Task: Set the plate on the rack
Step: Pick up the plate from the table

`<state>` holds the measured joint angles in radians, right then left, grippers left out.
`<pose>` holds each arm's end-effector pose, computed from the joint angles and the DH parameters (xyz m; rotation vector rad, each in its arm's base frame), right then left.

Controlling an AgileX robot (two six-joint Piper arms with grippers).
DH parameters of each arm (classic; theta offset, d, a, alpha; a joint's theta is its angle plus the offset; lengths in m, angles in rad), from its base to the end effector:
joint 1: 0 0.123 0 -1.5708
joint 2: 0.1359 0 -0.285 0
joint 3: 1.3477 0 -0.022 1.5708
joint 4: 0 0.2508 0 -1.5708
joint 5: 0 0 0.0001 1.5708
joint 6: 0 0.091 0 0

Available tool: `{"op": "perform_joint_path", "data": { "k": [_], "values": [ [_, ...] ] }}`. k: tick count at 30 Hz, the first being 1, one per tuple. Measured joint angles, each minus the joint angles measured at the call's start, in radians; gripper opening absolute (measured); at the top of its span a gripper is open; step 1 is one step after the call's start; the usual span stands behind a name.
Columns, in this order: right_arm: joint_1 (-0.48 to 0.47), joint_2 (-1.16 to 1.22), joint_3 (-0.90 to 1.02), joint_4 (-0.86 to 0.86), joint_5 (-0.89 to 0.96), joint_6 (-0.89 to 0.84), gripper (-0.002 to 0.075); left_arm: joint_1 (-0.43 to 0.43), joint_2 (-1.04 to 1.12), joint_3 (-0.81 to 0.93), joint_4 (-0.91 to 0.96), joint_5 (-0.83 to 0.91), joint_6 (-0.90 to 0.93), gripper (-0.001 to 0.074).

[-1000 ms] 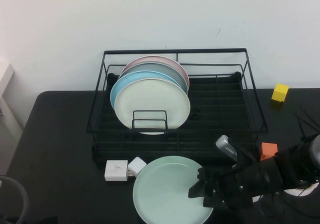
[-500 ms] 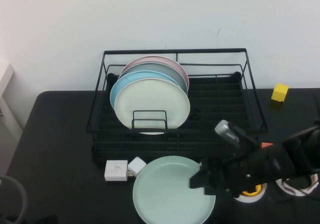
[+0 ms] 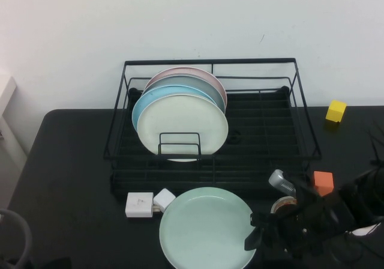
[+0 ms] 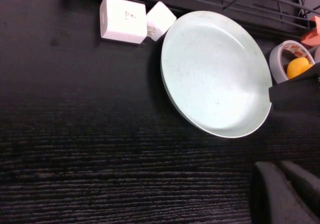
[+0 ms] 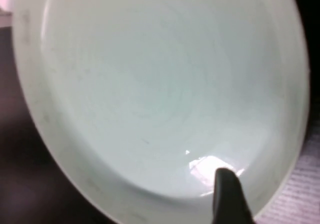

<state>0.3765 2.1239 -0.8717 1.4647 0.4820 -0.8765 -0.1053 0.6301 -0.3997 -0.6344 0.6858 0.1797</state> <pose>0.2897 0.1597 0.0454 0.1635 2.9227 0.8720 0.1048 -0.0455 0.2505 -0.0674 2.3222 -0.6685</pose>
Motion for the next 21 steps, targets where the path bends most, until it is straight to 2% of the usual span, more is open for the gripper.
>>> {"op": "perform_joint_path", "data": {
  "k": [8, 12, 17, 21],
  "values": [
    [0.000, 0.052, 0.000, 0.206, 0.030, -0.172, 0.0369, 0.000, 0.000, 0.000, -0.022, 0.000, 0.000, -0.0002],
    [0.000, 0.074, -0.002, 0.251, 0.062, -0.236, 0.0358, 0.000, 0.000, 0.000, -0.022, 0.000, 0.000, -0.0002],
    [0.000, 0.078, -0.008, 0.258, 0.056, -0.262, 0.0274, 0.000, 0.000, 0.000, -0.022, 0.000, 0.000, -0.0003],
    [0.000, 0.089, -0.008, 0.261, 0.056, -0.313, 0.0142, 0.000, 0.000, 0.000, -0.026, 0.000, 0.000, -0.0003]
  ]
}}
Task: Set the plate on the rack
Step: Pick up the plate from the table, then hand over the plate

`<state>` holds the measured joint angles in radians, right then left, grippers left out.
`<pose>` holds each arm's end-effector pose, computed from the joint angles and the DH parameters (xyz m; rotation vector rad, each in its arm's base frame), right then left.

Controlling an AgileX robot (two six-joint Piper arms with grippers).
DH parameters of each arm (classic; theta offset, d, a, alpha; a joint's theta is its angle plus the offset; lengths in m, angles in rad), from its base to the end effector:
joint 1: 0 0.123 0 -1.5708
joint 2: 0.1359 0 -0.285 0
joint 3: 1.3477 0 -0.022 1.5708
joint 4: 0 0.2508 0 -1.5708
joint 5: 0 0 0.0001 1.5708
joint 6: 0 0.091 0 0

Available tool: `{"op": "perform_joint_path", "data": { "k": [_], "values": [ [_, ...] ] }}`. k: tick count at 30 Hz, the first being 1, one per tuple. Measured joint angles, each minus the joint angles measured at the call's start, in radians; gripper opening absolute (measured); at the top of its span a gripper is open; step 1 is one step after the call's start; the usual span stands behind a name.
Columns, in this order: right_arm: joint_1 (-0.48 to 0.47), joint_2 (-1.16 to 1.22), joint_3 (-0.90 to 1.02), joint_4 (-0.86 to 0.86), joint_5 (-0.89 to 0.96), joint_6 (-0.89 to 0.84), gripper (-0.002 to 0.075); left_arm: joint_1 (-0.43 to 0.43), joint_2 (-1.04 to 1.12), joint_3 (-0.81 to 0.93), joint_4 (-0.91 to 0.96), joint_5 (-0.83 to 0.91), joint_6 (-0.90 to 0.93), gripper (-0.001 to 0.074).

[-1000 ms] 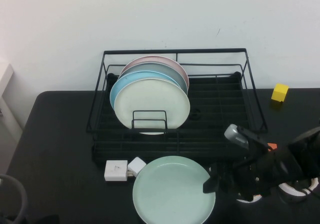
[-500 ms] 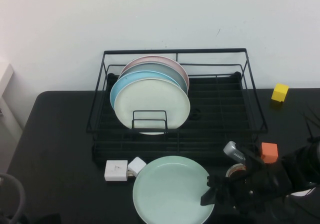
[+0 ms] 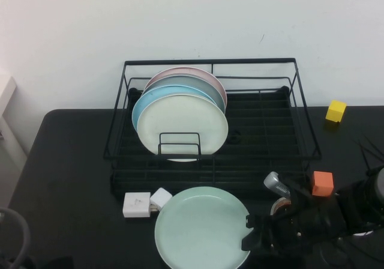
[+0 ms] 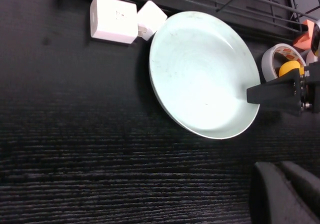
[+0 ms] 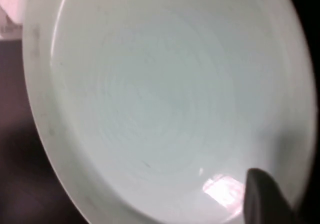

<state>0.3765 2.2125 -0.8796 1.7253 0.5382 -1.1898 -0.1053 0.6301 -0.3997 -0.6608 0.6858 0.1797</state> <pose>0.2924 0.1652 0.0238 0.0987 2.8570 0.9650 0.1048 -0.0467 0.2514 -0.0846 2.3157 -0.6971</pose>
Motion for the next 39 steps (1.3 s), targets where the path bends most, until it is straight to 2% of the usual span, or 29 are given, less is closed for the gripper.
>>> {"op": "perform_joint_path", "data": {
  "k": [3, 6, 14, 20, 23, 28, 30, 35, 39],
  "values": [
    [0.000, 0.002, 0.000, 0.003, 0.011, -0.043, 0.0048, 0.000, 0.000, 0.000, -0.004, 0.000, 0.000, -0.0003],
    [0.000, 0.002, 0.000, 0.003, 0.031, -0.069, 0.0015, 0.000, 0.000, 0.000, -0.008, 0.002, 0.000, -0.0003],
    [0.008, -0.078, 0.000, -0.013, 0.060, -0.097, 0.0012, 0.000, 0.000, 0.000, -0.012, 0.033, 0.008, -0.0003],
    [0.080, -0.269, 0.009, -0.108, 0.046, -0.097, 0.0011, 0.000, 0.000, 0.000, -0.053, 0.042, 0.021, 0.0001],
    [0.118, -0.364, 0.010, -0.156, 0.042, -0.087, 0.0011, 0.000, 0.000, 0.000, -0.142, 0.040, 0.058, 0.0086],
    [0.161, -0.477, 0.019, -0.178, 0.042, -0.083, 0.0011, 0.000, 0.000, 0.000, -0.240, -0.006, 0.101, 0.0399],
    [0.165, -0.502, 0.019, -0.183, 0.046, -0.083, 0.0011, 0.000, 0.000, 0.000, -0.247, -0.032, 0.105, 0.0474],
    [0.169, -0.549, 0.020, -0.185, 0.098, -0.080, 0.0011, 0.000, 0.000, 0.000, -0.251, -0.086, 0.109, 0.0491],
    [0.174, -0.572, 0.020, -0.189, 0.138, -0.078, 0.0011, 0.000, 0.003, 0.000, -0.259, -0.111, 0.134, 0.0439]
  ]
}}
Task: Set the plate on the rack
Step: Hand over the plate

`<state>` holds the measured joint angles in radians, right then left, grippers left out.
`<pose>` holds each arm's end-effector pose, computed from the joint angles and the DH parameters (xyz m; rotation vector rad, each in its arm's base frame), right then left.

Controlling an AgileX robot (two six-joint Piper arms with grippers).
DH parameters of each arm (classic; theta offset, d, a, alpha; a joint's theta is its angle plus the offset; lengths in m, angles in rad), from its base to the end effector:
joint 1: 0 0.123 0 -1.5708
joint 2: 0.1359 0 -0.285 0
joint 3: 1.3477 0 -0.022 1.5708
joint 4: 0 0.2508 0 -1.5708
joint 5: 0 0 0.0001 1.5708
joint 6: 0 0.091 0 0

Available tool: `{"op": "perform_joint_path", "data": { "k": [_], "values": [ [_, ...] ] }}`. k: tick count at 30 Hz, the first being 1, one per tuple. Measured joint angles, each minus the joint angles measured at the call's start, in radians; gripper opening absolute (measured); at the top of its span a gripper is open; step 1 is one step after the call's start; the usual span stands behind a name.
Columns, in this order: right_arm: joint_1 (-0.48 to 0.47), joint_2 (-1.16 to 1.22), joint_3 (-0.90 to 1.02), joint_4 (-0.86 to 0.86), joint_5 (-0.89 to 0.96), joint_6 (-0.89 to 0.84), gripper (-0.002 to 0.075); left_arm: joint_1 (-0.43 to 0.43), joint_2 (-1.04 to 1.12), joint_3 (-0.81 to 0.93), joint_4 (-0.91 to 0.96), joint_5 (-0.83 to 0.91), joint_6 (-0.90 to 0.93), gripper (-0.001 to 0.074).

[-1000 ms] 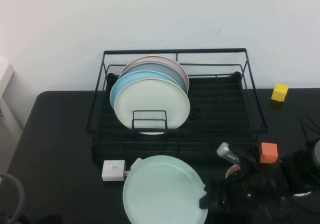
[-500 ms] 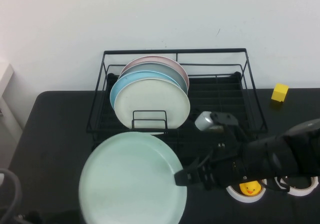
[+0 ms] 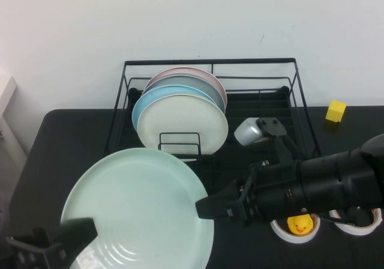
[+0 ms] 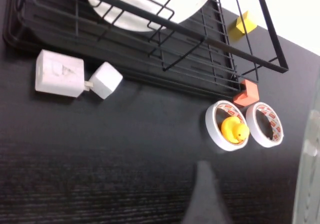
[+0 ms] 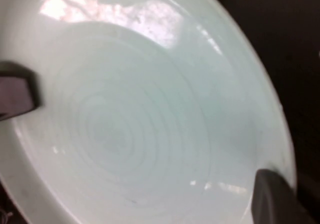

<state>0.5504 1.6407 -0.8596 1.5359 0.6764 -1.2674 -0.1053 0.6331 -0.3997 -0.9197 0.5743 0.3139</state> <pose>0.2415 0.2151 0.2116 -0.7124 2.2757 1.1797 0.1129 -0.0515 0.2656 -0.1637 2.1399 -0.8394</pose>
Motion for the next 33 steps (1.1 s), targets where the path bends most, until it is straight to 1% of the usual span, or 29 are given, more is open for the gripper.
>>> {"op": "perform_joint_path", "data": {
  "k": [2, 3, 5, 6, 7, 8, 12, 16, 18, 19, 21, 24, 26, 27, 29, 33],
  "values": [
    [0.000, -0.004, 0.000, -0.004, 0.002, 0.000, 0.0011, 0.000, 0.010, 0.000, -0.005, 0.000, 0.017, 0.0375],
    [0.000, -0.006, 0.000, -0.004, 0.002, 0.000, 0.0011, 0.000, 0.017, 0.000, -0.006, 0.000, 0.030, 0.0324],
    [0.000, -0.008, 0.000, -0.011, 0.002, 0.000, 0.0013, 0.000, 0.028, 0.000, -0.013, 0.000, 0.055, 0.0190],
    [0.000, -0.008, 0.000, -0.011, 0.002, 0.000, 0.0014, 0.000, 0.030, 0.000, -0.016, 0.000, 0.068, 0.0137],
    [0.000, -0.008, 0.000, -0.013, 0.002, 0.000, 0.0015, 0.000, 0.030, 0.000, -0.018, 0.002, 0.084, 0.0091],
    [0.000, -0.008, 0.001, -0.013, 0.002, 0.000, 0.0016, 0.000, 0.032, 0.000, -0.023, 0.002, 0.104, 0.0071],
    [-0.002, -0.008, 0.001, -0.014, 0.010, -0.014, 0.0016, 0.000, 0.035, 0.000, -0.062, 0.002, 0.217, 0.0071],
    [-0.008, -0.008, 0.001, 0.058, 0.024, -0.136, 0.0024, 0.004, 0.035, 0.000, -0.135, -0.004, 0.395, 0.0071],
    [-0.015, -0.008, 0.002, 0.098, 0.047, -0.202, 0.0052, 0.008, 0.035, -0.002, -0.178, -0.024, 0.480, 0.0071],
    [-0.016, -0.008, 0.002, 0.109, 0.063, -0.231, 0.0079, 0.008, 0.035, -0.002, -0.197, -0.037, 0.529, 0.0071],
    [-0.018, -0.008, 0.000, 0.116, 0.090, -0.256, 0.0159, 0.010, 0.035, -0.002, -0.229, -0.053, 0.615, 0.0071],
    [-0.022, -0.008, -0.010, 0.120, 0.139, -0.247, 0.0340, 0.010, 0.035, -0.010, -0.279, -0.069, 0.736, 0.0071],
    [-0.034, -0.008, -0.027, 0.122, 0.187, -0.235, 0.0468, 0.010, 0.035, -0.029, -0.297, -0.080, 0.785, 0.0071],
    [-0.041, -0.008, -0.034, 0.122, 0.211, -0.230, 0.0519, 0.010, 0.035, -0.039, -0.302, -0.084, 0.800, 0.0071],
    [-0.074, -0.008, -0.057, 0.124, 0.289, -0.218, 0.0577, 0.010, 0.035, -0.073, -0.314, -0.087, 0.849, 0.0071],
    [-0.160, -0.024, -0.125, 0.118, 0.410, -0.089, 0.0603, 0.008, 0.039, -0.156, -0.389, -0.083, 1.023, 0.0071]
  ]
}}
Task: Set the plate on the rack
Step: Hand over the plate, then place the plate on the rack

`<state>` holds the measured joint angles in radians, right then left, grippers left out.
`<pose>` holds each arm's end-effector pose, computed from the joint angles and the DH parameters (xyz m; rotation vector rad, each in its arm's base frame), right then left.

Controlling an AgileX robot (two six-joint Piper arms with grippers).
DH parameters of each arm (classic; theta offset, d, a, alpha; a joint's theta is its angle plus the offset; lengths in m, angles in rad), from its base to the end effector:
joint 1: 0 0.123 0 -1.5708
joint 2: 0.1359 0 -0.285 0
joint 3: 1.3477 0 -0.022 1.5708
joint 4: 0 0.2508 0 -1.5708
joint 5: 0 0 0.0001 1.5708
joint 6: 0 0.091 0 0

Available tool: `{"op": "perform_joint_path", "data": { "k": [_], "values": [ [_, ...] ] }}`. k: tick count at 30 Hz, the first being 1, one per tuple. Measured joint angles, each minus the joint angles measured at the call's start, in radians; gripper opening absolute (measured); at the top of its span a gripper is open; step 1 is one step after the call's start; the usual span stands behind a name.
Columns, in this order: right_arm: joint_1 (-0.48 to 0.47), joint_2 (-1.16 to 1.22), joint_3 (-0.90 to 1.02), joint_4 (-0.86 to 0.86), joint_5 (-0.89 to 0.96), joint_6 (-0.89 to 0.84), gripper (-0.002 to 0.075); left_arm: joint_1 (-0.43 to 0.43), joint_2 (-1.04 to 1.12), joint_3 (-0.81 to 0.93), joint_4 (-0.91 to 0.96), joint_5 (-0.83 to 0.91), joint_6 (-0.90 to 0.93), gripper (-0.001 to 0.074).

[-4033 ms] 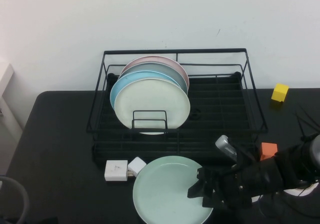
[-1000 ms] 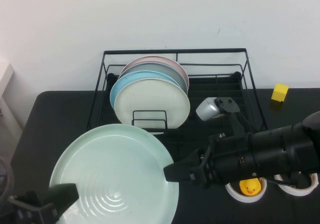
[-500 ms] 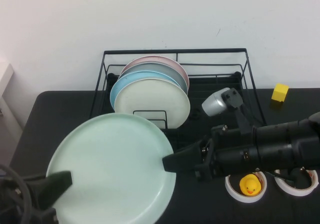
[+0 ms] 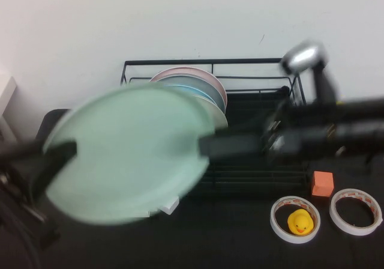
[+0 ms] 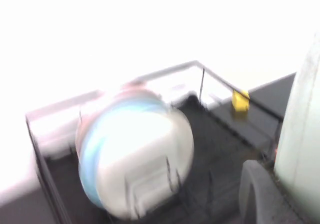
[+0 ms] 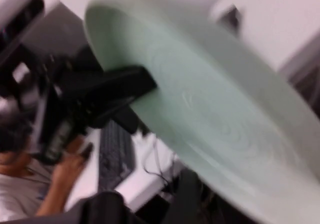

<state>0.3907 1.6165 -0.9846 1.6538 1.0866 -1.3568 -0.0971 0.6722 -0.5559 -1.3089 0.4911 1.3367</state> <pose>0.2625 0.1950 0.2760 -0.7685 1.9100 1.5470 0.1296 -0.0544 0.3303 0.4807 1.6709 -0.4365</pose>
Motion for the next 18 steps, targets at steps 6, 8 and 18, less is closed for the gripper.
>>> {"op": "perform_joint_path", "data": {
  "k": [6, 8, 18],
  "values": [
    [-0.083, -0.102, -0.119, -0.246, 0.082, 0.143, 0.0391, -0.001, 0.052, -0.082, -0.266, -0.006, 0.521, 0.0071],
    [-0.084, -0.140, -0.134, -0.342, 0.091, 0.165, 0.0220, -0.001, 0.095, -0.099, -0.335, -0.006, 0.724, 0.0071],
    [-0.084, -0.344, -0.118, -0.756, 0.126, 0.259, 0.0008, -0.001, 0.486, -0.219, -0.370, 0.124, 1.161, 0.0071]
  ]
}}
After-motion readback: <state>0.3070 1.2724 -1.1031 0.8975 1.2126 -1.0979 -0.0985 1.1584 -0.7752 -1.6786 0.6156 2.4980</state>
